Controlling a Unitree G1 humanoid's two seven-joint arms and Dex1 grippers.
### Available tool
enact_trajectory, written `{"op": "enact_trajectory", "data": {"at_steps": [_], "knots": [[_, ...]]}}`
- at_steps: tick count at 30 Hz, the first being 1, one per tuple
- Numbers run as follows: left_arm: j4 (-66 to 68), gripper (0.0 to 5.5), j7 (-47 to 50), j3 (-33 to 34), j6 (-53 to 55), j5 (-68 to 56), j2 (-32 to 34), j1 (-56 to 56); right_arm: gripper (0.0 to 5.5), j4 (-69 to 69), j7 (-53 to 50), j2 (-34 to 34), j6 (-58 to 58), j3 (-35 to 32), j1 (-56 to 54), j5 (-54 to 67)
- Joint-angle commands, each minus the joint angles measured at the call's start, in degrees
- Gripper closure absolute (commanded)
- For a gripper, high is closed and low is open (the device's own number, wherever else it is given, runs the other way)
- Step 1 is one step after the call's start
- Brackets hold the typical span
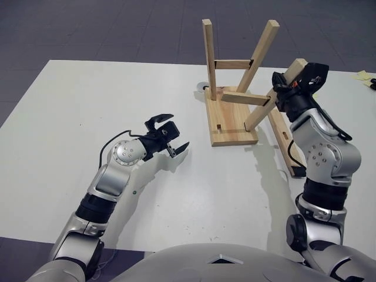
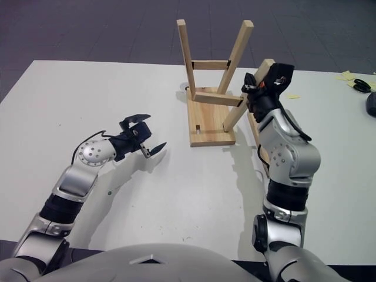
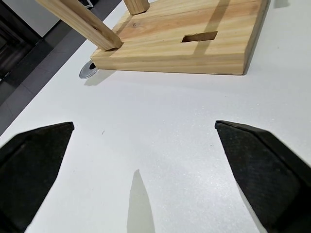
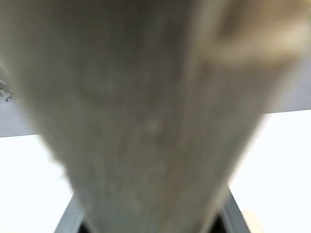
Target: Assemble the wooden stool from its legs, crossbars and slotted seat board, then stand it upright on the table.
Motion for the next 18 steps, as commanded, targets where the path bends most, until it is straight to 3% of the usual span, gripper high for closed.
{"op": "enact_trajectory", "data": {"at_steps": [1, 9, 18], "knots": [[1.52, 0.1, -0.5, 0.49, -0.73, 1.21, 1.46, -2.61, 4.48, 13.79, -3.27, 0.79, 7.19, -0.4, 3.17, -3.66], [0.17, 0.1, 0.06, 0.6, -0.11, 1.02, 1.47, -0.6, 4.48, 2.99, -4.38, 4.48, 11.71, 1.27, 14.41, -2.34], [0.85, 0.1, 0.11, 0.35, -0.51, 1.41, 1.1, -0.86, 4.48, 5.99, -3.46, 2.3, 7.04, -2.35, 6.63, -3.06]]}}
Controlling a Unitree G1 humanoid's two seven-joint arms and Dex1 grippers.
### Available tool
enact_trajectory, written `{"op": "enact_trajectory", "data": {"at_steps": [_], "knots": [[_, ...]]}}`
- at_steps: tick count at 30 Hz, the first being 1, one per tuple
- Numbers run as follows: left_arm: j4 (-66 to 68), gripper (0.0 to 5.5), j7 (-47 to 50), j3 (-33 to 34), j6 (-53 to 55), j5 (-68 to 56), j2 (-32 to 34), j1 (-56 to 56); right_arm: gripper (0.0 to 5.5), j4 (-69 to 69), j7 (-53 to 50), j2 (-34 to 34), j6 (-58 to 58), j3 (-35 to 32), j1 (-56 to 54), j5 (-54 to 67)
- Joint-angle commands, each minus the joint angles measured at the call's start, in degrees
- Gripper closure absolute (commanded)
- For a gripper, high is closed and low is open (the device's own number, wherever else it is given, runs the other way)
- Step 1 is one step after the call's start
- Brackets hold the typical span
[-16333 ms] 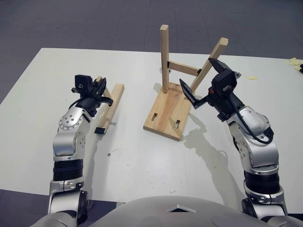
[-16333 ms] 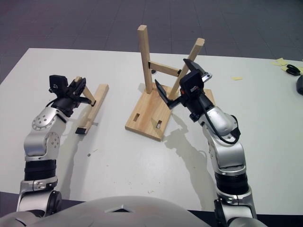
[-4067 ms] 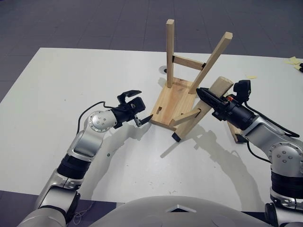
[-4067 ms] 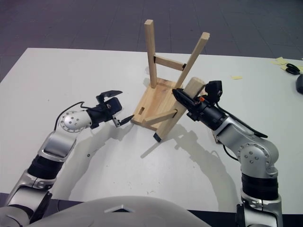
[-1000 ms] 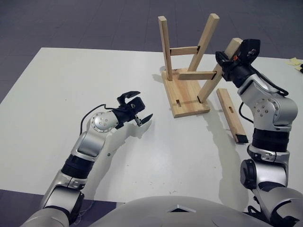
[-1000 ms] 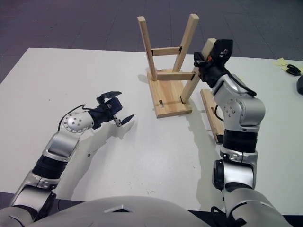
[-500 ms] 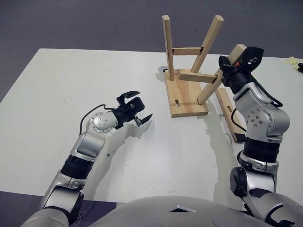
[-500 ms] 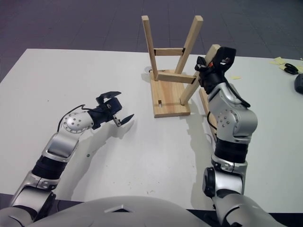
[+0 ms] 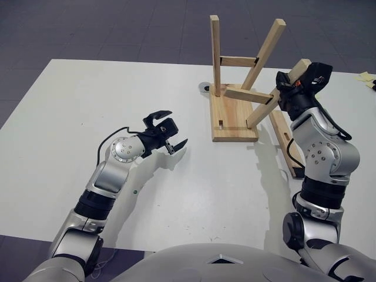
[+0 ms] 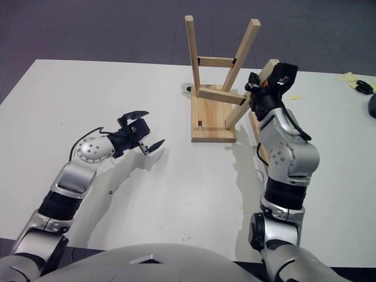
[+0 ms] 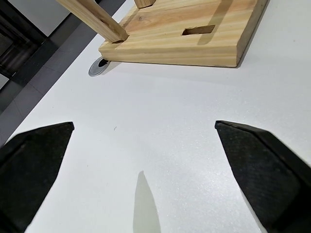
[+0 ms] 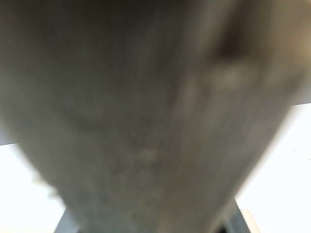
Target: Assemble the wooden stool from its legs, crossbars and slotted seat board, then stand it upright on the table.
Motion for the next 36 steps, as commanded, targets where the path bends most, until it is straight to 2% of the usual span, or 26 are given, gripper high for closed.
{"op": "enact_trajectory", "data": {"at_steps": [1, 15, 16, 25, 32, 36], "knots": [[0.11, 0.1, 0.08, 0.13, -0.31, 0.55, 0.5, 0.31, 4.48, 8.73, -1.64, 0.29, 6.98, -0.91, 3.89, -1.73], [0.87, 0.1, -0.15, 0.3, -0.76, 0.8, 0.57, -0.02, 4.48, 5.14, 0.0, 0.21, 4.66, -0.85, 1.09, -1.05], [0.96, 0.1, -0.18, 0.33, -0.76, 0.75, 0.56, -0.06, 4.11, 4.85, 0.13, 0.28, 3.82, -1.34, 0.35, -0.78], [2.29, 0.1, -0.79, 0.99, -0.08, -0.88, 0.0, 0.78, 2.68, 2.11, 1.04, -0.14, -2.43, -7.65, -12.3, 3.49], [2.68, 0.1, -0.89, 0.77, -0.24, -0.68, -0.12, 0.66, 1.57, 0.91, 0.77, -2.37, -1.81, -10.32, -18.87, 7.5], [2.53, 0.1, -0.71, 0.51, -0.1, -0.57, -0.36, 0.75, 0.96, 5.76, 2.73, -5.22, -3.07, -9.09, -20.02, 5.26]]}}
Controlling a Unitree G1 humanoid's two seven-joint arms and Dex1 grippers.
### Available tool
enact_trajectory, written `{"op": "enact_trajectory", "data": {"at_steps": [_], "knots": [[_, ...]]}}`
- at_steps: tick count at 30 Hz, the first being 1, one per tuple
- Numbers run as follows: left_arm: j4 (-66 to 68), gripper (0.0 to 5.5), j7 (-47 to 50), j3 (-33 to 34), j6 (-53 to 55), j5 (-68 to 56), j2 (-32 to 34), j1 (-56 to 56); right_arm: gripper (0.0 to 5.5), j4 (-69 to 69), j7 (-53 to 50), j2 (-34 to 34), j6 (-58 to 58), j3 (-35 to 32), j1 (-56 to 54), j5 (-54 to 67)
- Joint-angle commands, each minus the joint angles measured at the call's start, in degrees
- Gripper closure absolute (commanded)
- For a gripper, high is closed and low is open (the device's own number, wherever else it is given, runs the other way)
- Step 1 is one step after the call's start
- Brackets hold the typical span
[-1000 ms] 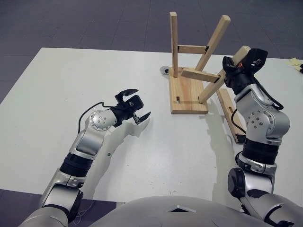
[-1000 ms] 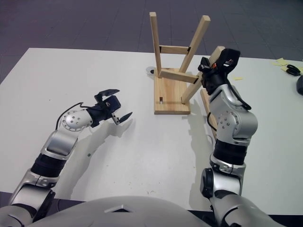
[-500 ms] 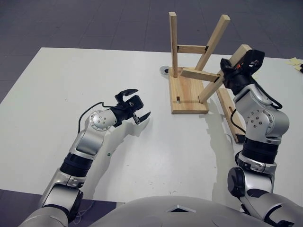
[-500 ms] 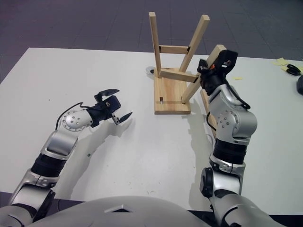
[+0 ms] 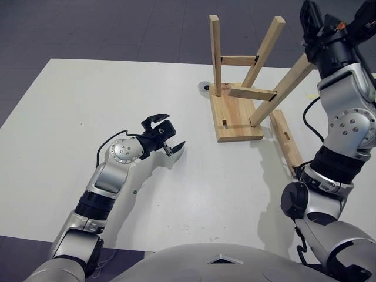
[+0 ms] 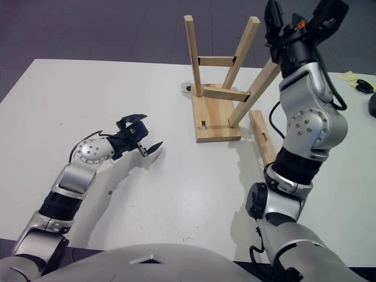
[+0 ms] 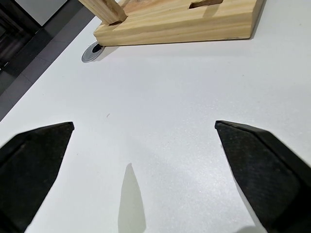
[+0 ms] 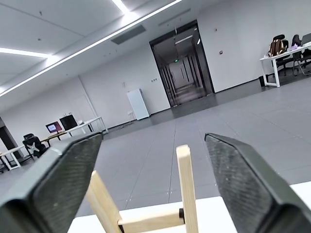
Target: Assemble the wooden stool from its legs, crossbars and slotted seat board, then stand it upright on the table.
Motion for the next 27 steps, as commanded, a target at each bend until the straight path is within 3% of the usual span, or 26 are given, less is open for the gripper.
{"op": "enact_trajectory", "data": {"at_steps": [1, 6, 14, 23, 27], "knots": [[0.1, 0.1, -0.2, -0.27, 0.3, 0.17, -0.03, 0.18, 0.82, 6.01, 2.28, -3.55, -1.58, 0.58, -3.16, -2.0], [-0.01, 0.1, 0.01, -0.66, 0.14, 0.59, -0.18, -0.03, 0.11, 16.69, 6.74, -5.98, -4.58, 2.89, -5.36, -5.03], [-0.5, 0.1, 0.27, -0.6, 0.03, 0.98, -0.18, 0.3, 0.11, 20.83, 9.74, -6.89, -5.2, 4.43, -4.4, -7.32], [-0.59, 0.1, 0.29, -0.61, 0.13, 1.11, -0.24, 0.3, 0.11, 23.47, 9.44, -9.5, -12.03, -2.98, -21.88, -2.46], [-0.82, 0.1, 0.38, -0.6, 0.22, 1.15, -0.2, 0.58, 0.11, 25.81, 7.16, -8.62, -9.64, -2.49, -17.52, -3.65]]}}
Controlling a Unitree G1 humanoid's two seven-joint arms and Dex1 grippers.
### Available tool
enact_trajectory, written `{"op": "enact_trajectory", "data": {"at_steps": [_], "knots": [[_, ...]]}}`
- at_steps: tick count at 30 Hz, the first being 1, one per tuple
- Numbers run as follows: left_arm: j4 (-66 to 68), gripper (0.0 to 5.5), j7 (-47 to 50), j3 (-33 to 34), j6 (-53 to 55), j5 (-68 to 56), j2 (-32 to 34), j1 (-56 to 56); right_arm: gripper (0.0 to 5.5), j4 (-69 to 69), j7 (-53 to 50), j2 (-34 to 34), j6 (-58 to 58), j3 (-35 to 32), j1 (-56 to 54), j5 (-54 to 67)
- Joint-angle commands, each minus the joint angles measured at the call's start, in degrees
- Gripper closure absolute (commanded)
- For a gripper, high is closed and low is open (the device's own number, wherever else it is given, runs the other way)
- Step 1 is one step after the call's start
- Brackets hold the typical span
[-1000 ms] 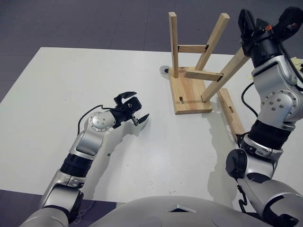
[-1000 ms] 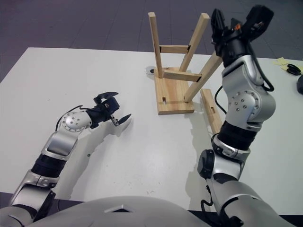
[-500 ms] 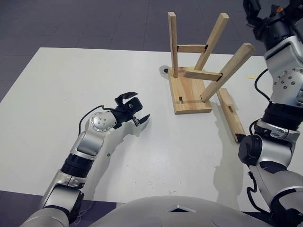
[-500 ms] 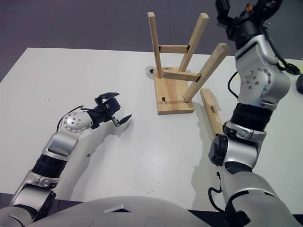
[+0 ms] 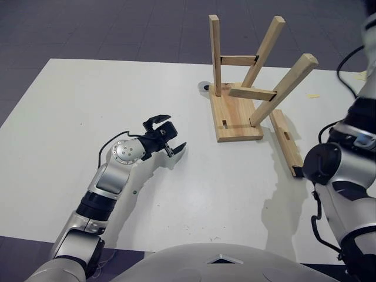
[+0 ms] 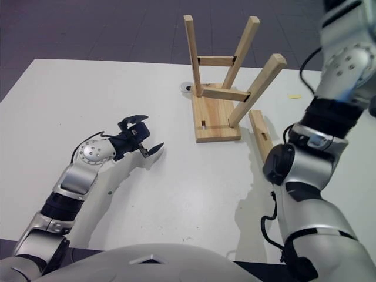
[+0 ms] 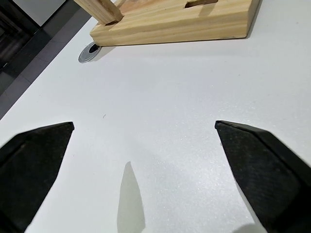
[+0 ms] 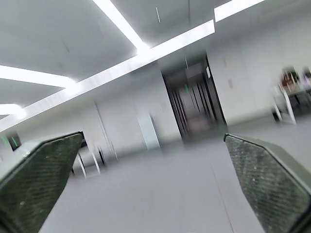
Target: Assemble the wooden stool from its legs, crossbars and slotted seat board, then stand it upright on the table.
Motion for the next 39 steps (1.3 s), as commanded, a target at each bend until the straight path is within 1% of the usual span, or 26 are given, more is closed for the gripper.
{"op": "enact_trajectory", "data": {"at_steps": [1, 2, 4, 6, 8, 10, 13, 18, 20, 21, 24, 26, 27, 28, 30, 32, 35, 39], "knots": [[-0.76, 0.1, 0.19, 0.05, 0.24, 0.33, 0.19, 0.46, 0.11, 3.43, -3.28, 2.11, 5.87, 1.48, 9.05, -1.8], [-0.96, 0.1, 0.26, 0.09, 0.34, 0.33, 0.18, 0.6, 0.11, 4.07, -3.08, 3.34, 8.29, 3.15, 13.69, -2.38], [-1.33, 0.1, 0.33, 0.08, 0.53, 0.33, 0.12, 0.93, 0.11, 3.88, -0.88, 5.7, 13.06, 8.79, 24.85, -3.84], [-1.35, 0.1, 0.2, -0.14, 0.53, 0.35, 0.04, 0.98, 0.11, 0.46, 1.4, 7.37, 15.66, 12.6, 31.32, -3.72], [-1.52, 0.1, -0.03, -0.16, 0.73, 0.17, 0.04, 1.1, 0.11, -2.42, 1.88, 8.14, 15.5, 11.98, 30.54, -1.77], [-1.78, 0.1, -0.04, -0.25, 0.87, 0.16, 0.03, 1.43, 0.11, -2.68, 1.5, 8.02, 14.13, 10.29, 28.31, -0.86], [-1.61, 0.1, -0.05, -0.44, 0.95, 0.09, -0.2, 1.31, 0.11, -3.94, 1.04, 7.73, 12.97, 8.64, 28.27, 0.19], [-1.93, 0.1, -0.23, -0.62, 1.1, -0.01, -0.18, 1.58, 0.11, -9.8, -1.96, 10.84, 12.05, 3.42, 30.86, 5.43], [-2.07, 0.1, -0.26, -0.64, 1.17, -0.03, -0.16, 1.73, 0.11, -12.32, -2.04, 10.57, 8.99, -0.03, 29.93, 7.94], [-2.08, 0.1, -0.32, -0.66, 1.17, -0.05, -0.14, 1.68, 0.11, -12.63, -2.78, 9.77, 7.15, -2.62, 28.64, 9.04], [-2.72, 0.1, -0.23, 0.08, 1.54, -0.37, 0.2, 2.27, 0.11, -9.15, -5.89, 4.1, 1.92, -14.37, 22.35, 15.17], [-3.16, 0.1, -0.1, 0.31, 1.71, -0.32, 0.5, 3.03, 0.11, -5.79, -6.03, 0.44, 1.48, -18.45, 21.77, 17.26], [-3.41, 0.1, 0.05, 0.39, 1.79, -0.24, 0.56, 3.4, 0.11, -3.73, -5.49, -1.71, 3.91, -18.61, 23.58, 17.15], [-3.58, 0.1, 0.18, 0.48, 1.87, -0.18, 0.58, 3.6, 0.11, -2.92, -3.17, -3.89, 6.77, -16.51, 27.0, 15.73], [-3.93, 0.1, 0.4, 0.81, 2.05, -0.11, 0.6, 3.66, 0.11, -5.79, 5.16, -8.22, 12.47, -7.97, 39.0, 11.75], [-4.14, 0.1, 0.6, 1.24, 2.14, -0.02, 0.82, 3.78, 0.11, -9.55, 11.09, -10.04, 13.1, -2.83, 49.55, 8.59], [-4.14, 0.1, 0.78, 1.47, 2.03, 0.22, 1.07, 4.13, 0.11, -12.52, 14.19, -9.87, 11.53, 0.91, 59.56, 4.38], [-4.18, 0.1, 0.89, 1.03, 1.97, 0.69, 1.03, 4.52, 0.11, -18.9, 17.24, -8.37, 13.35, 8.7, 67.62, 1.63]]}}
